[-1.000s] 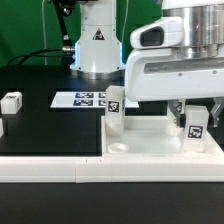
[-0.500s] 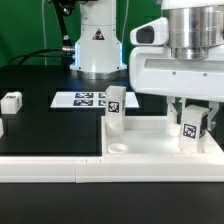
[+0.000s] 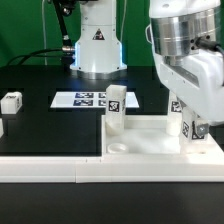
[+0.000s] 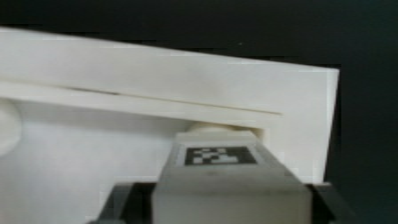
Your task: Assemble square table
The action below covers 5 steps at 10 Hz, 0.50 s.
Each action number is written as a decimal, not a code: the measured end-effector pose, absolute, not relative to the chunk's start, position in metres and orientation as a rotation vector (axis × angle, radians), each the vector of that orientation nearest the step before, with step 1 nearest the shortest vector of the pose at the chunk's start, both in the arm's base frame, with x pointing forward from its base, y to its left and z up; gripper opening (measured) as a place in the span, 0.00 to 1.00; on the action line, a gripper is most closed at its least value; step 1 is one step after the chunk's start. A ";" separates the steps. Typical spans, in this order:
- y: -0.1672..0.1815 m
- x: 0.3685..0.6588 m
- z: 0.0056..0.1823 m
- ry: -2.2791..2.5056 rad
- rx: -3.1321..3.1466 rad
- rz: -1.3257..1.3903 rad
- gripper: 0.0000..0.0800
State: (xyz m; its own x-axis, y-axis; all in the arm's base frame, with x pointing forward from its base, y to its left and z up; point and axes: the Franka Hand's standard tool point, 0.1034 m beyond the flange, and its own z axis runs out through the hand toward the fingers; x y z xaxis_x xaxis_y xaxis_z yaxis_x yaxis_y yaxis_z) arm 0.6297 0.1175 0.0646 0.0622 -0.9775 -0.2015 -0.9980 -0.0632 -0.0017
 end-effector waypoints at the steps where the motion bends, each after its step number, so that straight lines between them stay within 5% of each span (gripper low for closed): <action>1: 0.117 0.629 0.064 2.087 -2.150 0.225 0.37; 5: 0.117 0.632 0.065 2.505 -1.714 0.286 0.37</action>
Offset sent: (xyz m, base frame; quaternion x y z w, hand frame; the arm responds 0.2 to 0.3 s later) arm 0.0307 -0.0028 -0.0046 -0.0103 0.0033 0.3005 0.9537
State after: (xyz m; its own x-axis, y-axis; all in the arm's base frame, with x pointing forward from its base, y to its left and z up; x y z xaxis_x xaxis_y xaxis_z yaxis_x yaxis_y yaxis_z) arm 0.6316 0.1166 0.0649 -0.3648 -0.9133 -0.1811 -0.9306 0.3515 0.1019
